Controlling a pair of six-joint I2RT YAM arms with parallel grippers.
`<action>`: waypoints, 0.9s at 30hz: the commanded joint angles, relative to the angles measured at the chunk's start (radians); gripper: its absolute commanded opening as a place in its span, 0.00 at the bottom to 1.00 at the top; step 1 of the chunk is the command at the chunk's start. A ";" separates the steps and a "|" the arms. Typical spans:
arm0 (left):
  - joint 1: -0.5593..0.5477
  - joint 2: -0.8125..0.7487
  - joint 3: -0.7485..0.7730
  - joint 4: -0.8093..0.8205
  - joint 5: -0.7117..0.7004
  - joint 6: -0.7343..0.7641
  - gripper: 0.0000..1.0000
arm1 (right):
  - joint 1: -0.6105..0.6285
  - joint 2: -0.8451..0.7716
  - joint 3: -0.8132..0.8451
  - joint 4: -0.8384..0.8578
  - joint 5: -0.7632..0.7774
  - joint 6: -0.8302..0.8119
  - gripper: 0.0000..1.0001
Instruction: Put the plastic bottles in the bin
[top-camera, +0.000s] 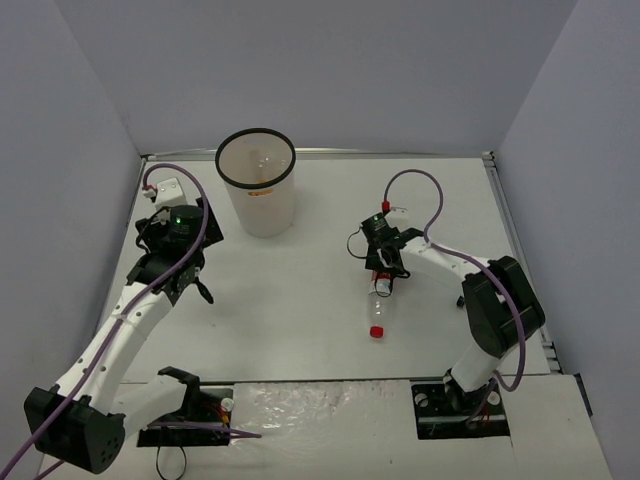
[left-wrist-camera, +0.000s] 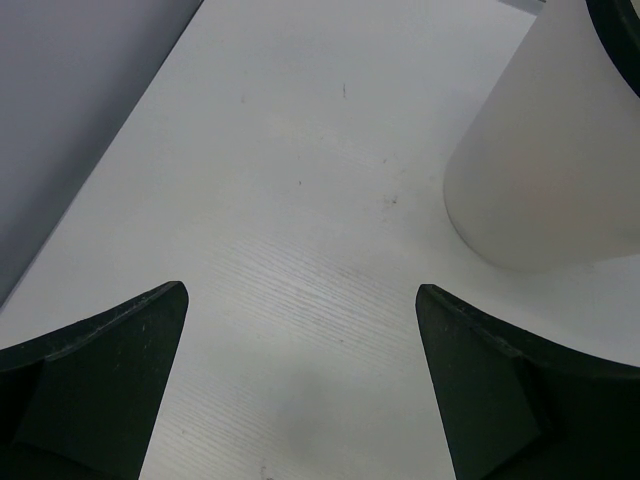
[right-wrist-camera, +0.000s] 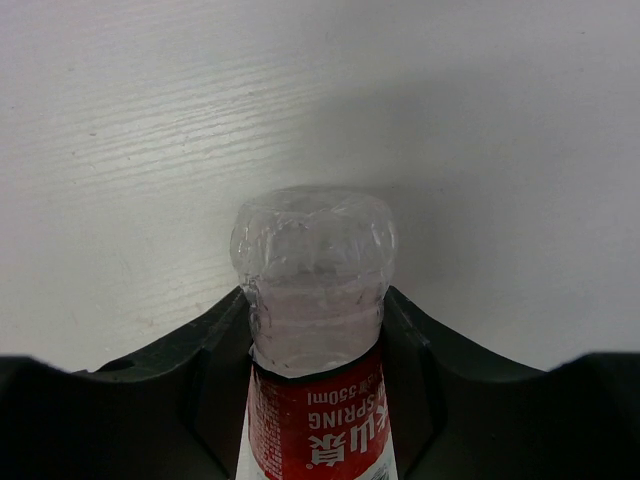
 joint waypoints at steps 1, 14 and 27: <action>-0.001 -0.044 0.021 0.024 -0.033 -0.018 0.97 | 0.010 -0.105 0.082 0.000 0.102 -0.016 0.32; -0.001 -0.086 0.002 0.033 0.018 -0.014 0.97 | 0.017 -0.239 0.210 0.834 -0.259 -0.326 0.28; 0.002 -0.098 -0.008 0.050 0.036 -0.003 0.97 | 0.027 0.318 0.870 1.318 -0.401 -0.348 0.29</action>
